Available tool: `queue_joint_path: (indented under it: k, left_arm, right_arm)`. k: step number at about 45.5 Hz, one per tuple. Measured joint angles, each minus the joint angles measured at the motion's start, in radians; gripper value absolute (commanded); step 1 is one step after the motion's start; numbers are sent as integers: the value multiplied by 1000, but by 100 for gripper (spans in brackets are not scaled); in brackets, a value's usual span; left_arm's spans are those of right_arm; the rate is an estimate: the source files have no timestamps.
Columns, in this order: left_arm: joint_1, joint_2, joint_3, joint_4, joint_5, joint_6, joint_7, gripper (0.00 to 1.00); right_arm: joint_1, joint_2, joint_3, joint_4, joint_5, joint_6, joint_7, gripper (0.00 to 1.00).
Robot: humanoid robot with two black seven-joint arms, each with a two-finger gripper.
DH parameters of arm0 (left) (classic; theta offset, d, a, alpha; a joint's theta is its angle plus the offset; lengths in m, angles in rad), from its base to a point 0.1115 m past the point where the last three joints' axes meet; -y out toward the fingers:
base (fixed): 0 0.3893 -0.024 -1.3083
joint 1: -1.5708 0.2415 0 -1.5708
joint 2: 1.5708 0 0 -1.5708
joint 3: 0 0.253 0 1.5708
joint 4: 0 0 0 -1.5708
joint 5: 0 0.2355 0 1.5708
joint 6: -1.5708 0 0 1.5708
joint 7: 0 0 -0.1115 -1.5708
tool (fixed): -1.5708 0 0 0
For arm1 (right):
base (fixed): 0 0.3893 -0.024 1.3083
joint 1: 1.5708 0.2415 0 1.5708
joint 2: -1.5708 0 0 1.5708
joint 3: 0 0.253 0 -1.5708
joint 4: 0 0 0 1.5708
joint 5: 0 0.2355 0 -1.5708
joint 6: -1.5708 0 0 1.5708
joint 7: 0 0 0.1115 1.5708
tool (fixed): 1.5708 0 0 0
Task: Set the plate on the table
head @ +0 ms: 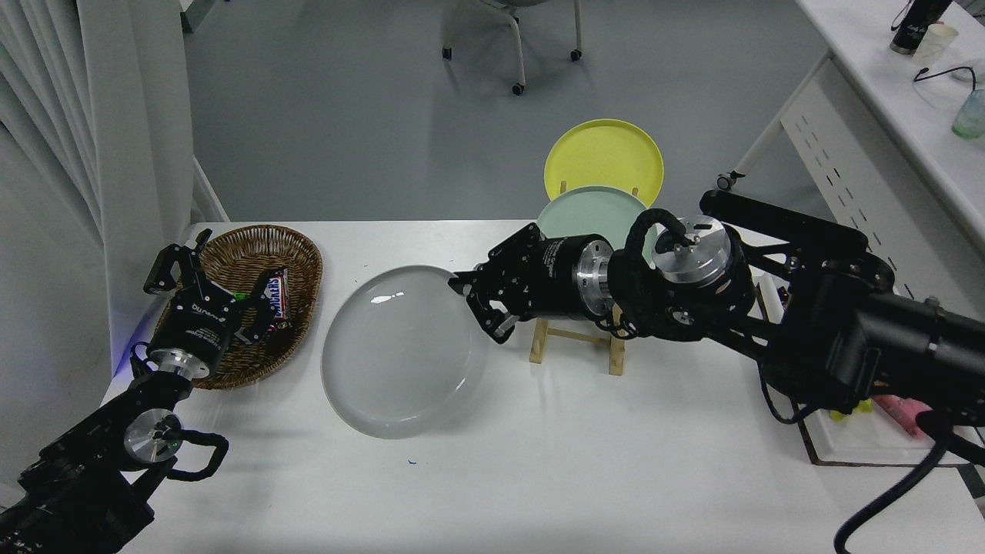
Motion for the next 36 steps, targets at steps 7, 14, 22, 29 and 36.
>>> queue_joint_path:
  k: [7,14,22,29,36]
  left_arm:
    - [0,0,0,0,0,0,0,98]
    - [0,0,0,0,0,0,0,98]
    - [0,0,0,0,0,0,0,98]
    - [0,0,0,0,0,0,0,98]
    - [0,0,0,0,0,0,0,98]
  right_arm:
    - [0,-8,-31,-3,35,-48,-1,0]
    - [-3,-2,-59,-24,50,-104,-2,0]
    - [-29,20,-69,-53,53,-167,1,0]
    - [-58,33,-60,-103,23,-191,-1,0]
    - [-84,56,-41,-172,-19,-196,-9,0]
